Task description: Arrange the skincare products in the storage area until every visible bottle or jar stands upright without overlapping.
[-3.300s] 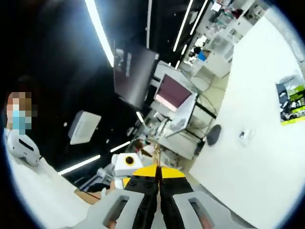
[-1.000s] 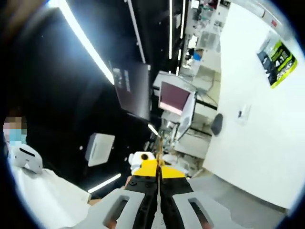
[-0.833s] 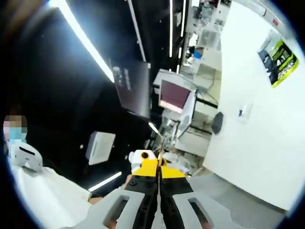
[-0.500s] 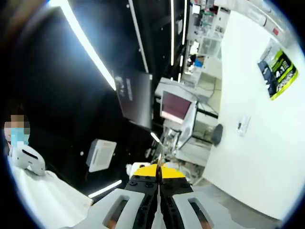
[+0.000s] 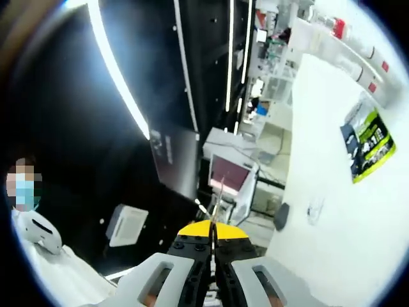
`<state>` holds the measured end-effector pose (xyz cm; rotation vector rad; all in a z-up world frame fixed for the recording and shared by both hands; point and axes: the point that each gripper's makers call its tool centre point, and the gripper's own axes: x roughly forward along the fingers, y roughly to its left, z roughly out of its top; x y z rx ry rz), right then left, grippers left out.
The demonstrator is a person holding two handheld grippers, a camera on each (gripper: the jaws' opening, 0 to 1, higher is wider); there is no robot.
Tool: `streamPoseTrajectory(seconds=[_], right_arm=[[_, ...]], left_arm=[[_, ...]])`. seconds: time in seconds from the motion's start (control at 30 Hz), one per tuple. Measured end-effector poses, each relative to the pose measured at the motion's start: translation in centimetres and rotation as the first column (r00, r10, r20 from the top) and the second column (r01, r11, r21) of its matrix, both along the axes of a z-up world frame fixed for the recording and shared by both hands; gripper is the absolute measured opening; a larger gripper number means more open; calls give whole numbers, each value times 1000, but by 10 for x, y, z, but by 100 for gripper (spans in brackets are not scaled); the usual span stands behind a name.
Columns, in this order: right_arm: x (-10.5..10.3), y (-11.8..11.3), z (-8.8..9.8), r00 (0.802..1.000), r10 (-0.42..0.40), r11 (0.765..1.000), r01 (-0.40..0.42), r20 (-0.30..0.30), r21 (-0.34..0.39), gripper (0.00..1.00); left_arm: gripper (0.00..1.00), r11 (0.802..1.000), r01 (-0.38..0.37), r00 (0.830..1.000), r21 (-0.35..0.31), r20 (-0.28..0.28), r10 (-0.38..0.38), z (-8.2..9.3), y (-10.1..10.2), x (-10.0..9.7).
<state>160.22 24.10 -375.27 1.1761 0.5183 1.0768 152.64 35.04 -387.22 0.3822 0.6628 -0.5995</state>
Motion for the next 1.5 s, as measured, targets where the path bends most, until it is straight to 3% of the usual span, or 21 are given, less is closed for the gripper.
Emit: streamPoseTrajectory(seconds=[0.1, 0.2, 0.3, 0.5, 0.8, 1.0, 1.5], right_arm=[[15, -1, 5, 1000, -16, 1000, 17, 19, -8, 0], [31, -2, 7, 999, -43, 999, 44, 18, -15, 0], [42, 3, 10, 998, -61, 998, 62, 15, -25, 0], [57, 17, 5, 997, -78, 996, 78, 0, -43, 0], [97, 30, -30, 990, -120, 991, 115, -69, -75, 0], [103, 40, -50, 979, -164, 982, 150, -125, -113, 0], [142, 24, -103, 950, -249, 951, 204, -186, -233, 0]], left_arm=[[32, 999, -17, 996, 44, 84, 13, 2, 6, 9], [25, 992, -4, 999, 123, 41, -1, -15, 13, 4], [21, 988, 19, 1000, 151, -3, -19, -27, 15, 1], [20, 985, -3, 1000, 171, 1, 3, -29, 22, 2], [18, 978, 52, 999, 201, -18, -50, -35, 17, -4], [18, 979, 35, 999, 199, -12, -34, -32, 21, -3], [15, 978, 47, 999, 202, -27, -42, -34, 19, -5]])
